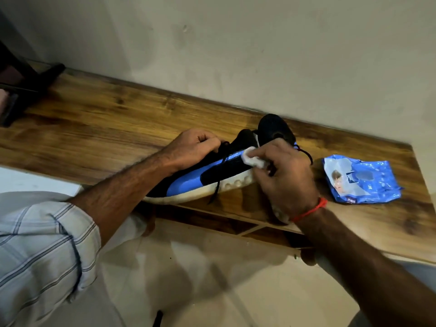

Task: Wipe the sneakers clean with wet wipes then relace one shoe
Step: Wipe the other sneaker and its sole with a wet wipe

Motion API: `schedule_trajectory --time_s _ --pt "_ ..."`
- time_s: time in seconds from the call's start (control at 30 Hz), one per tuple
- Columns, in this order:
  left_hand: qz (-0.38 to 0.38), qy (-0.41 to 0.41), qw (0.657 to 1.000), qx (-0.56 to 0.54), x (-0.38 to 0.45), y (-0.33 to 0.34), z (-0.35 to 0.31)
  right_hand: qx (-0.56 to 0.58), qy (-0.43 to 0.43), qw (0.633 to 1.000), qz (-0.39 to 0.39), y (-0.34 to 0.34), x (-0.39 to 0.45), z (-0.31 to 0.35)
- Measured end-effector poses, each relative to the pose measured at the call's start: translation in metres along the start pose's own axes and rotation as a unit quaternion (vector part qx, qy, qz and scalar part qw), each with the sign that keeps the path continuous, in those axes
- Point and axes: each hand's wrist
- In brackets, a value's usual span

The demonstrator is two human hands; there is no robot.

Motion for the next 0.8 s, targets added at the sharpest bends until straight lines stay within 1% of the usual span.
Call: schedule_trajectory --time_s 0.07,0.13,0.17,0.23,0.27,0.3,0.33,0.4,0.43,0.47,0.5,0.57,0.6,0.63,0.67,0.73,0.8 --pt "0.002 0.008 1.000 -0.002 0.001 0.004 -0.002 -0.019 -0.050 0.998 0.046 0.012 -0.012 0.012" --pt "0.008 0.020 1.000 -0.006 0.003 0.007 -0.005 -0.051 -0.065 0.995 0.059 0.015 -0.008 0.011" --pt "0.004 0.022 1.000 -0.009 0.005 0.008 -0.006 -0.057 -0.050 0.996 0.041 0.011 0.000 0.005" --pt "-0.005 0.024 1.000 -0.015 0.007 0.007 -0.005 -0.053 0.002 0.998 -0.025 -0.003 0.016 -0.011" --pt "-0.007 0.028 1.000 -0.013 0.007 0.006 -0.004 -0.048 0.021 0.998 -0.041 -0.009 0.018 -0.013" --pt "-0.007 0.033 0.999 -0.008 0.007 0.005 -0.001 -0.040 0.025 0.998 -0.036 -0.008 0.016 -0.011" --pt "-0.005 0.036 0.999 -0.003 0.005 0.005 0.001 -0.029 0.008 0.999 -0.009 -0.003 0.010 -0.002" --pt "0.000 0.042 0.999 -0.002 0.003 0.005 0.004 -0.014 -0.058 0.996 0.067 0.015 -0.010 0.019" --pt "0.005 0.045 0.999 -0.003 0.004 0.005 0.003 -0.015 -0.076 0.993 0.084 0.019 -0.013 0.022" --pt "0.011 0.042 0.999 -0.010 0.004 0.004 0.001 -0.012 -0.066 0.995 0.080 0.016 -0.007 0.019" --pt "0.015 0.040 0.999 -0.018 0.004 0.003 -0.001 -0.009 -0.028 0.998 0.047 0.011 0.004 0.010" --pt "0.020 0.047 0.998 -0.041 0.003 0.000 -0.006 0.021 0.099 0.994 -0.030 -0.005 0.026 -0.014" --pt "0.022 0.059 0.997 -0.051 0.002 0.000 -0.009 0.069 0.173 0.981 -0.048 -0.012 0.033 -0.025" --pt "0.026 0.079 0.995 -0.062 0.001 0.001 -0.012 0.149 0.236 0.959 -0.045 -0.017 0.037 -0.032" --pt "0.031 0.105 0.991 -0.073 0.000 0.002 -0.013 0.240 0.285 0.927 -0.029 -0.016 0.038 -0.034" --pt "0.041 0.168 0.981 -0.089 -0.001 0.004 -0.014 0.392 0.331 0.858 0.000 -0.012 0.036 -0.030" --pt "0.044 0.236 0.969 -0.052 0.000 0.002 -0.014 0.503 0.354 0.788 0.023 -0.012 0.035 -0.023"
Point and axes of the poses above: each hand's wrist, its own x-axis towards the middle knuckle, its own y-axis out of the palm, z = x × y, and after that the axes turned 15 degrees about y, right-handed
